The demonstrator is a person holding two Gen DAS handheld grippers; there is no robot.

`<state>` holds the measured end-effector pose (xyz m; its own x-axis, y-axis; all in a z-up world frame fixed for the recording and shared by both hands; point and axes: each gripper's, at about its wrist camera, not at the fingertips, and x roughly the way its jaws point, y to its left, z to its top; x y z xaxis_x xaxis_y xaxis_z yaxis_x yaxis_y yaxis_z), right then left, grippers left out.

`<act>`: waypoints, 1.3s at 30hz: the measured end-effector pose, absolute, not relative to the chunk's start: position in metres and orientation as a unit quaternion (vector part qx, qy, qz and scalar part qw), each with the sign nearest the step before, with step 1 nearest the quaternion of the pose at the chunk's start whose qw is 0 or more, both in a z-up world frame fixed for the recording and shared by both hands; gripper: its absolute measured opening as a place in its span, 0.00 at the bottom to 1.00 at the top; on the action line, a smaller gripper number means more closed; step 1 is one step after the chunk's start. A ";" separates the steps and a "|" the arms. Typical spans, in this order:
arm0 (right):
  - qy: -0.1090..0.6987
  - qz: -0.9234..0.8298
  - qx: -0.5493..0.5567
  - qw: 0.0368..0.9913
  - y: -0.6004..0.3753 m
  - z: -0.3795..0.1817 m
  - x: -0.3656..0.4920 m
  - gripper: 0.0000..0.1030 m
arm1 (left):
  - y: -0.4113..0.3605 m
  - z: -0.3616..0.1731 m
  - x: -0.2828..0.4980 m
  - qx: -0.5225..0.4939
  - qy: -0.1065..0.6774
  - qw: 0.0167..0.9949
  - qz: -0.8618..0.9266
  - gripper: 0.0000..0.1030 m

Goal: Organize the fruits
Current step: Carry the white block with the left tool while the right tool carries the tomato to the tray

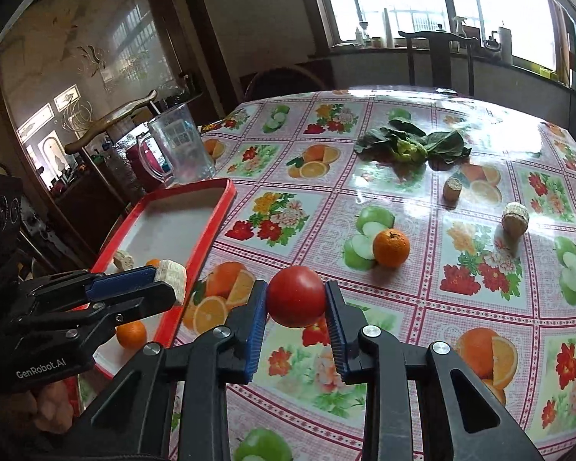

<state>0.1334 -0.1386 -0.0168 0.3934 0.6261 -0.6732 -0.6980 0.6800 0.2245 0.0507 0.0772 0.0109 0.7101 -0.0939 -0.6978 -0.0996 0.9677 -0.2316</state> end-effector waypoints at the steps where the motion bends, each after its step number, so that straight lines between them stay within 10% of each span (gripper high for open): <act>1: 0.382 0.401 -0.046 0.832 -0.135 -0.016 0.131 0.29 | 0.081 0.011 0.047 -0.130 0.380 0.916 0.005 0.24; 39: 0.388 0.451 -0.075 0.800 -0.048 -0.018 0.091 0.29 | 0.195 0.005 -0.018 -0.179 0.359 0.910 0.105 0.24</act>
<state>0.0907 -0.0477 -0.0180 0.2927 0.6639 -0.6882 -0.7802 0.5819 0.2295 -0.0183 0.1954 0.0048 0.7202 0.0619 -0.6910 -0.3187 0.9142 -0.2503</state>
